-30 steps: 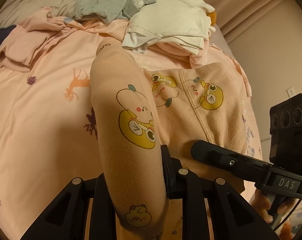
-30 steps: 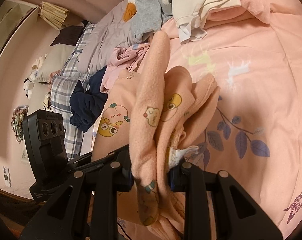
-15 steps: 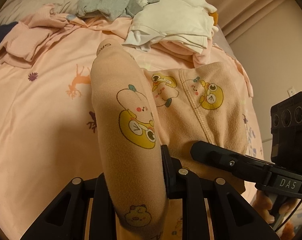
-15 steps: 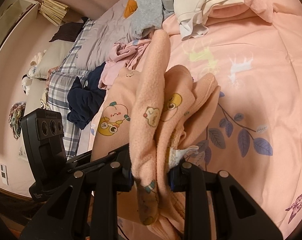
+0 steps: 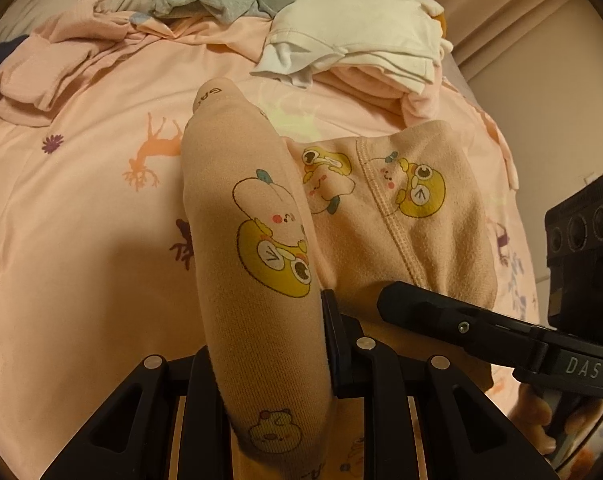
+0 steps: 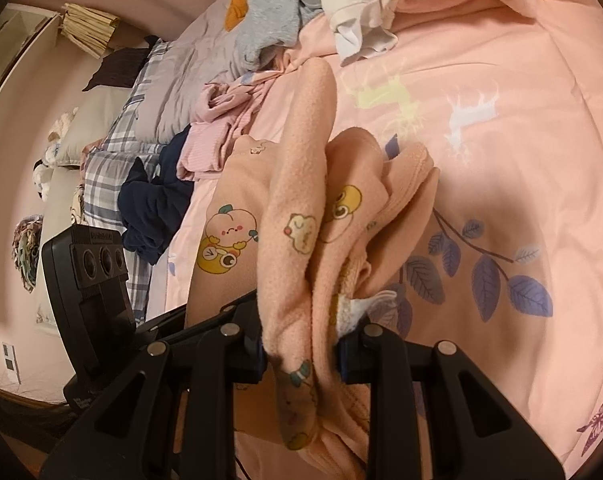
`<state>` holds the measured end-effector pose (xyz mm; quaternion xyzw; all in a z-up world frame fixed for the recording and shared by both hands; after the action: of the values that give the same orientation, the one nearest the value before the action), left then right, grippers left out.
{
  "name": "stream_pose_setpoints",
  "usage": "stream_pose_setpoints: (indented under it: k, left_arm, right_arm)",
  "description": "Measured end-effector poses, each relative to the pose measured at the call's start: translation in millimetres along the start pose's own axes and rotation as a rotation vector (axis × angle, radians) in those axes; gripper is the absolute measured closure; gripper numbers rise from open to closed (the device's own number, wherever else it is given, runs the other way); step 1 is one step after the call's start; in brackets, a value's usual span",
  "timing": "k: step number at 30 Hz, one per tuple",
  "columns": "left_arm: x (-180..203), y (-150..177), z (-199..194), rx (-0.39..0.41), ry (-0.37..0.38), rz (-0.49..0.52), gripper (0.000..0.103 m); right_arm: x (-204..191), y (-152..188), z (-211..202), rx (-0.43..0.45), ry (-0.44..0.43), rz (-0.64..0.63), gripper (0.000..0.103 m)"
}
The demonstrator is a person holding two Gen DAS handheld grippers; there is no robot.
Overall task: Fold small clothes
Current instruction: 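Lower the folded peach shirt toward the duvet with both tools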
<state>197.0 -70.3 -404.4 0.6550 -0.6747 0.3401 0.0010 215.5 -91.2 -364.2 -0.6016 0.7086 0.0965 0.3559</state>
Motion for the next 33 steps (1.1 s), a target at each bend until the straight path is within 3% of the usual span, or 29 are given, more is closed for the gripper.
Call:
stream_pose_setpoints:
  k: [20,33]
  left_arm:
    - [-28.3,30.7,35.4,-0.1,-0.029,-0.042,0.082]
    - [-36.8,37.0,38.0,-0.082,-0.044,-0.062,0.079]
  right_arm:
    - [42.1,27.3,33.6,-0.087,0.053,0.075,0.075]
    - [68.1,36.5,39.4,-0.094,0.077,0.119,0.075]
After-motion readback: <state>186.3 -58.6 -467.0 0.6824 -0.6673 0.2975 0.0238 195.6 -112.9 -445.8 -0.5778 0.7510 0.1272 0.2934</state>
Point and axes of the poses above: each gripper's, at about its wrist camera, not at the fingertips, and z roughly the way its jaws point, x to its right, y to its underside, the point moved 10 cm from there along z, roughly the way its jaws point, and after that the axes turned 11 degrees about x, right-handed, at the moved point
